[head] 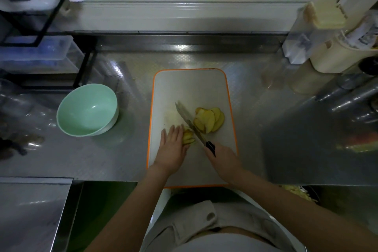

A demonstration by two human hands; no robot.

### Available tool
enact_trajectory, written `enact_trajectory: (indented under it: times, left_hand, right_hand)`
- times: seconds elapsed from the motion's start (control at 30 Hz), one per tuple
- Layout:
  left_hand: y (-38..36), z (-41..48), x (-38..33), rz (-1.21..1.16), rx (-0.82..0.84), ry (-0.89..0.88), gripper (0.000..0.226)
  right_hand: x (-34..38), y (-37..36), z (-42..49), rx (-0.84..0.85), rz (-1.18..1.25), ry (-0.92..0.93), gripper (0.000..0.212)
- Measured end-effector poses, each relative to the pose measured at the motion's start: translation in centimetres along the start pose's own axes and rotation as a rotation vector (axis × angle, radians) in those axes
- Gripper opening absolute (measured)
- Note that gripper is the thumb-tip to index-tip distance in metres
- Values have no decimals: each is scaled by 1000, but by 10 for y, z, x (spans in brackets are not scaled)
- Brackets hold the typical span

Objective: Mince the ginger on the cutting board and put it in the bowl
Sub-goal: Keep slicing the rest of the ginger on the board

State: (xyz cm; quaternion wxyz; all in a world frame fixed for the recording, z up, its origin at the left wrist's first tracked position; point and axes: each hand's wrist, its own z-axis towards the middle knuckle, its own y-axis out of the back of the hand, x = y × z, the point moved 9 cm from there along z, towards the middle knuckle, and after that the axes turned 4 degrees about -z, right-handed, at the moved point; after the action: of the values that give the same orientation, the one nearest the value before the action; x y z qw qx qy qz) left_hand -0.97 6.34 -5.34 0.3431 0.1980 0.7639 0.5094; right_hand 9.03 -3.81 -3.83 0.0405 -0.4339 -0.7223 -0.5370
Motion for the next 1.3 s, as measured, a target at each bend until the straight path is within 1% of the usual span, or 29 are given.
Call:
enact_trajectory:
  times: [0.1,0.17,0.23,0.3,0.4,0.43,0.53,0.7,0.77,0.83,0.97,1.17,1.23,1.3]
  left_hand:
    - [4,0,-3,6,-55,-4,59]
    - [13,-1,-3,27,-107,27,49]
    - [19,1,-1,73,-124,77,40]
    - [26,7,-1,31,-151,83,36]
    - [28,19,-4,5,-108,12,50]
    - [28,22,-4,6,-82,-7,51]
    - [31,30,-5,29,-35,-45,43]
    - [31,37,-9,5,-11,-119,26]
    - [32,37,-9,-18,1,-134,23]
    - [33,36,-9,9,-2,-146,25]
    - [34,32,-8,50,-35,-116,24]
    - [49,24,-6,9,-185,-67,18]
    - [48,20,0,17,-203,-48,17]
    - [46,17,7,25,-199,0,22]
  right_hand:
    - [8,-4,-3,16,38,24,30]
    - [11,-4,-4,28,52,30,31]
    - [11,-3,-2,27,45,40,32]
    - [7,-5,0,32,53,36,35]
    - [3,-5,2,28,85,18,34]
    - [2,-4,2,23,99,13,34]
    - [2,-3,2,14,111,11,36]
    - [1,-3,3,25,111,5,34]
    - [0,-2,3,24,116,0,35]
    - [-1,-2,4,22,113,-1,35]
    - [-2,-4,5,16,117,15,33]
    - [-2,-3,4,10,149,18,34]
    - [-3,-3,5,9,157,8,34]
    - [-2,-4,5,9,147,2,35]
